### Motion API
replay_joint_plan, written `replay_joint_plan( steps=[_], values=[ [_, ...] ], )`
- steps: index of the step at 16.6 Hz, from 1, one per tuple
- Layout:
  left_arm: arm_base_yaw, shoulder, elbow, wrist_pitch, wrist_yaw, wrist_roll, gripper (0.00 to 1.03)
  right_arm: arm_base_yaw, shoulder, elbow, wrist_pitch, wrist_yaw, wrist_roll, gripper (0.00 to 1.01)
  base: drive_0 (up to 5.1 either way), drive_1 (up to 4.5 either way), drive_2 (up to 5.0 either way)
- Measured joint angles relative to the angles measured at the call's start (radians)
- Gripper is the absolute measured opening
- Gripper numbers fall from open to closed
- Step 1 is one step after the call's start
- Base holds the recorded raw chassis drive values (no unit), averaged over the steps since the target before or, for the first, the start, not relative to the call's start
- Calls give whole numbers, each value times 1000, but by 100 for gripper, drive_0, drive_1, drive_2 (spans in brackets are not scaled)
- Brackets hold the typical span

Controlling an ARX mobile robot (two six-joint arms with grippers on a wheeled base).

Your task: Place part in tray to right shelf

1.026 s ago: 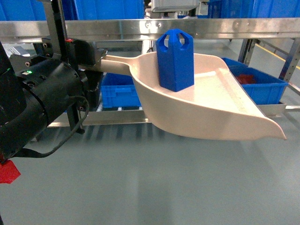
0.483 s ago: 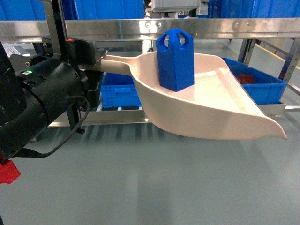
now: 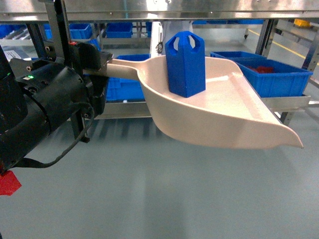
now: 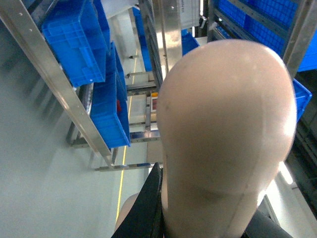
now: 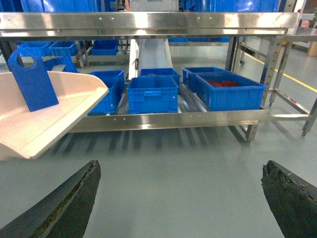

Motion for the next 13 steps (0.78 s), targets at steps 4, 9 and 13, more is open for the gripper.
replay_joint_plan(
  steps=[4,9,13],
  values=[
    [0,0,0,0,0,0,17,0,0,0,0,0,0,98,0,0,0],
    [0,0,0,0,0,0,17,0,0,0,0,0,0,98,0,0,0],
    [0,0,0,0,0,0,17,0,0,0,0,-1,0,98,0,0,0]
  ],
)
